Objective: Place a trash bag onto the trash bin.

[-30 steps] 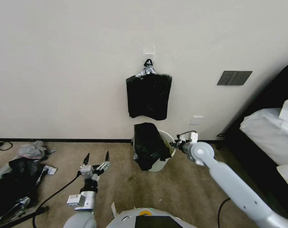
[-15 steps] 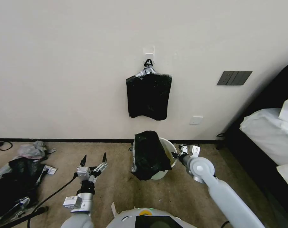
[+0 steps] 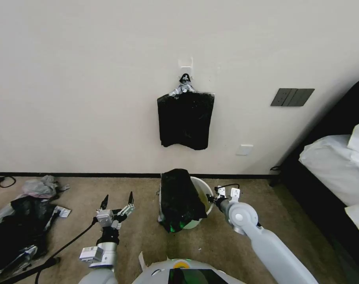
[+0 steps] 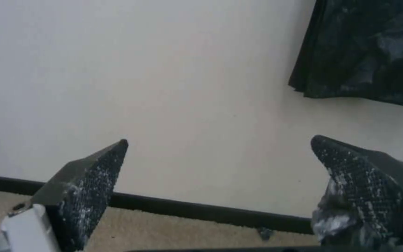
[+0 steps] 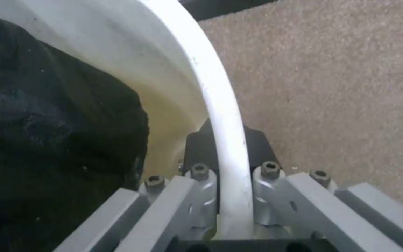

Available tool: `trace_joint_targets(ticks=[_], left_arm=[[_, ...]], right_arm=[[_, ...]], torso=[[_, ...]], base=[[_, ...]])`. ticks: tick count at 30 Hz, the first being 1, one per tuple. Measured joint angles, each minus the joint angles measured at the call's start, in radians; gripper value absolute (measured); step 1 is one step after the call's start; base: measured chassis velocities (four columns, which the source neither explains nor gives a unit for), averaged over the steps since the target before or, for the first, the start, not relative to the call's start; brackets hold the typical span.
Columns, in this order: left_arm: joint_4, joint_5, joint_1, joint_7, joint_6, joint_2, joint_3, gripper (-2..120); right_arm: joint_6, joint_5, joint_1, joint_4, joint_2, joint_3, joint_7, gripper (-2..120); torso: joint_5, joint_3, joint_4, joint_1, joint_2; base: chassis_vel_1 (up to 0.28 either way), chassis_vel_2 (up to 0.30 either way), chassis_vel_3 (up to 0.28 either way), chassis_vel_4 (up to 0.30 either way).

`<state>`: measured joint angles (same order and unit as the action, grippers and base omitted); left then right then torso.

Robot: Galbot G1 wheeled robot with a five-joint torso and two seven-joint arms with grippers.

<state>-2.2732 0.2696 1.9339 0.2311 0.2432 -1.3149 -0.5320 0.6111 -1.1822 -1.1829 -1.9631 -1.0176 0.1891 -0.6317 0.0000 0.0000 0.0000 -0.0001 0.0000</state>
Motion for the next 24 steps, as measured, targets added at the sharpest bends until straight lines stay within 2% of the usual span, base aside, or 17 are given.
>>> trace_joint_targets(ticks=[6, 10, 13, 15, 17, 18, 21, 22, 24], left_arm=[[-0.002, -0.001, 0.001, 0.0, 0.001, -0.003, 0.005, 100], [-0.001, -0.003, 0.0, 0.0, 0.0, -0.004, 0.009, 100], [0.006, -0.004, -0.006, 0.002, -0.004, 0.001, 0.01, 100], [0.008, -0.004, -0.009, 0.003, -0.006, 0.004, 0.009, 100], [0.012, -0.003, -0.018, 0.004, -0.011, 0.009, 0.01, 100], [0.012, -0.003, -0.018, 0.004, -0.011, 0.009, 0.01, 100], [0.016, -0.003, -0.023, 0.005, -0.012, 0.011, 0.013, 100], [0.019, -0.003, -0.025, 0.005, -0.013, 0.012, 0.014, 100], [0.023, -0.003, -0.028, 0.005, -0.014, 0.013, 0.016, 100]], right_arm=[[0.001, 0.009, 0.001, 0.007, 0.003, -0.012, 0.006, 2], [0.001, 0.022, 0.002, 0.011, 0.007, -0.014, 0.016, 10], [0.001, 0.045, 0.005, 0.012, 0.019, -0.008, 0.028, 27], [0.001, 0.053, 0.004, 0.01, 0.025, -0.005, 0.033, 30], [0.001, 0.086, 0.001, -0.006, 0.041, 0.009, 0.044, 42], [0.001, 0.086, 0.001, -0.006, 0.041, 0.009, 0.044, 42], [-0.001, 0.128, -0.009, -0.037, 0.057, 0.027, 0.051, 52], [-0.006, 0.161, -0.015, -0.054, 0.065, 0.035, 0.055, 59], [-0.018, 0.212, -0.02, -0.073, 0.076, 0.043, 0.062, 64]], torso=[[0.0, 0.0, 0.0, 0.0, 0.0], [0.0001, 0.0, -0.0001, 0.0, 0.0], [0.0001, 0.0, 0.0, 0.0, 0.0], [0.0, 0.0, 0.0, 0.0, 0.0], [0.0, 0.0, 0.0, 0.0, 0.0], [0.0, 0.0, 0.0, 0.0, 0.0], [0.0002, 0.0, 0.0, 0.0, 0.0], [0.0001, 0.0, 0.0, 0.0, 0.0], [0.0, 0.0, -0.0001, 0.0, 0.0]], base=[[0.0, 0.0, 0.0, 0.0], [0.0, 0.0, 0.0, 0.0], [0.0, 0.0, 0.0, 0.0], [0.0, 0.0, 0.0, 0.0], [0.0, 0.0, 0.0, 0.0], [0.0, 0.0, 0.0, 0.0], [0.0, 0.0, 0.0, 0.0], [0.0, 0.0, 0.0, 0.0], [0.0, 0.0, 0.0, 0.0]])
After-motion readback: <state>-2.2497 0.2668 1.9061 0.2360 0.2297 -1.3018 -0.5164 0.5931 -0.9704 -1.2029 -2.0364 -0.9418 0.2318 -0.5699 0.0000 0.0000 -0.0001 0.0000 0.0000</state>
